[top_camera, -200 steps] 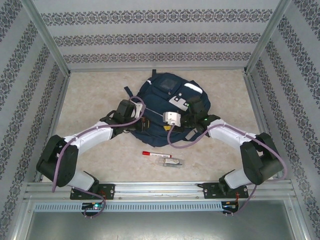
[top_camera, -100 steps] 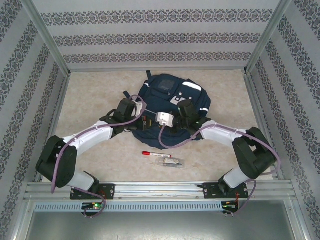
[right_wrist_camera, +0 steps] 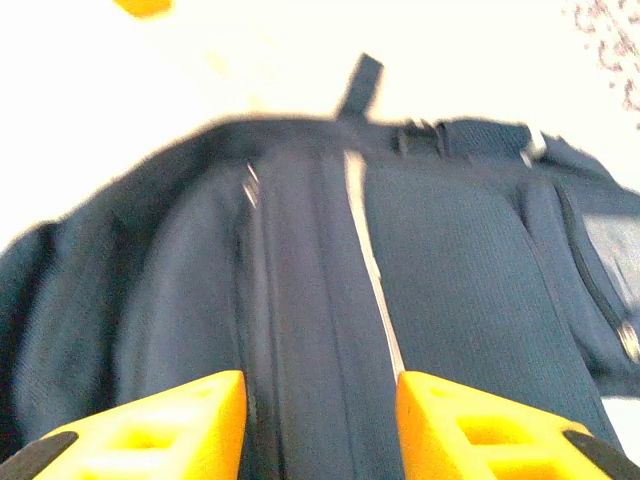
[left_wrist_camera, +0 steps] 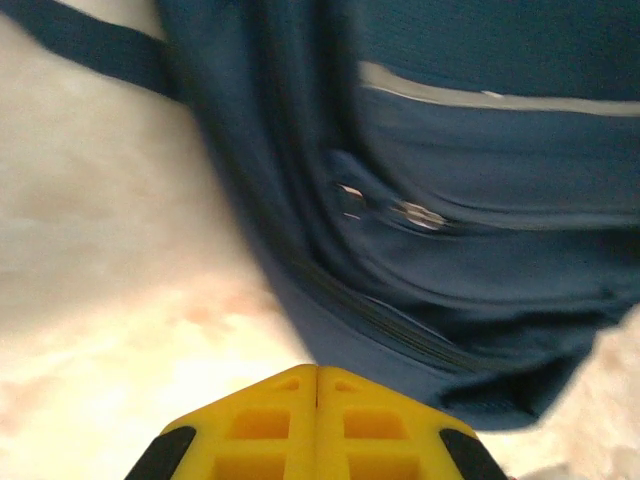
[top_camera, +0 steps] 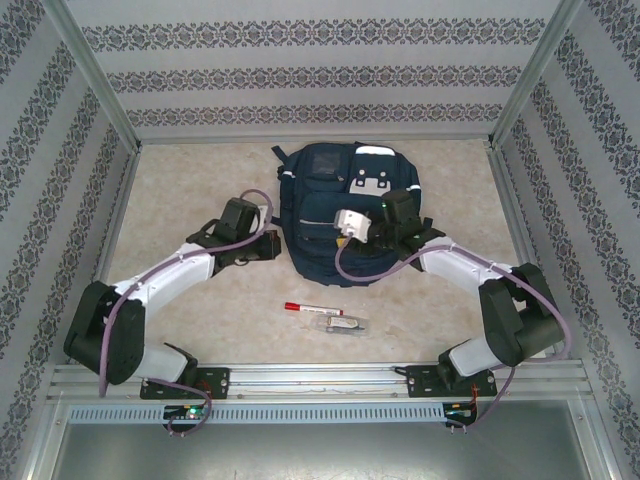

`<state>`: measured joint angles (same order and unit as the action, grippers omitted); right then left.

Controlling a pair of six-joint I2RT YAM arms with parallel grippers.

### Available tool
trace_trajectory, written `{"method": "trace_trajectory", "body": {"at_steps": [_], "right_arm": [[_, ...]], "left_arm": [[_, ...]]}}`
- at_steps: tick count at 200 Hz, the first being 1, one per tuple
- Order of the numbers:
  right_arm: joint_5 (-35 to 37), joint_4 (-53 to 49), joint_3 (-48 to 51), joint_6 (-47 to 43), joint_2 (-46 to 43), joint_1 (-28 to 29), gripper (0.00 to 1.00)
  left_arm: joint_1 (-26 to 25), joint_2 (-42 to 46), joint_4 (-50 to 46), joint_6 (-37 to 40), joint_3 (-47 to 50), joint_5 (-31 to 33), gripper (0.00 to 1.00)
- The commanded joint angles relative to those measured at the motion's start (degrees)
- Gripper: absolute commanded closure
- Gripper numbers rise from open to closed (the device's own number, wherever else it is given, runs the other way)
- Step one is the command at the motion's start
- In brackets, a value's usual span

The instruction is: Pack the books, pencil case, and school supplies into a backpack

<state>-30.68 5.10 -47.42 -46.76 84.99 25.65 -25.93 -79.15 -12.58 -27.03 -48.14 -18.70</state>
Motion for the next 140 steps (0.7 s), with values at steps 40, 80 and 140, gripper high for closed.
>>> {"method": "trace_trajectory", "body": {"at_steps": [40,80,140], "right_arm": [[4.3,-1.4,-8.1,-1.2,7.1,6.1,0.57],[9.9,-6.5,-9.9,-3.9,11.7,7.8,0.57],[16.1,-11.6,-11.6,-4.7,12.0,7.3,1.00]], "left_arm": [[-1.6,2.8,0.8,5.3,-0.7,3.3,0.56],[1.6,2.4,1.1,8.3,-1.4,4.4,0.41],[9.4,2.1,25.6,5.0,6.5,-23.9,0.31]]}}
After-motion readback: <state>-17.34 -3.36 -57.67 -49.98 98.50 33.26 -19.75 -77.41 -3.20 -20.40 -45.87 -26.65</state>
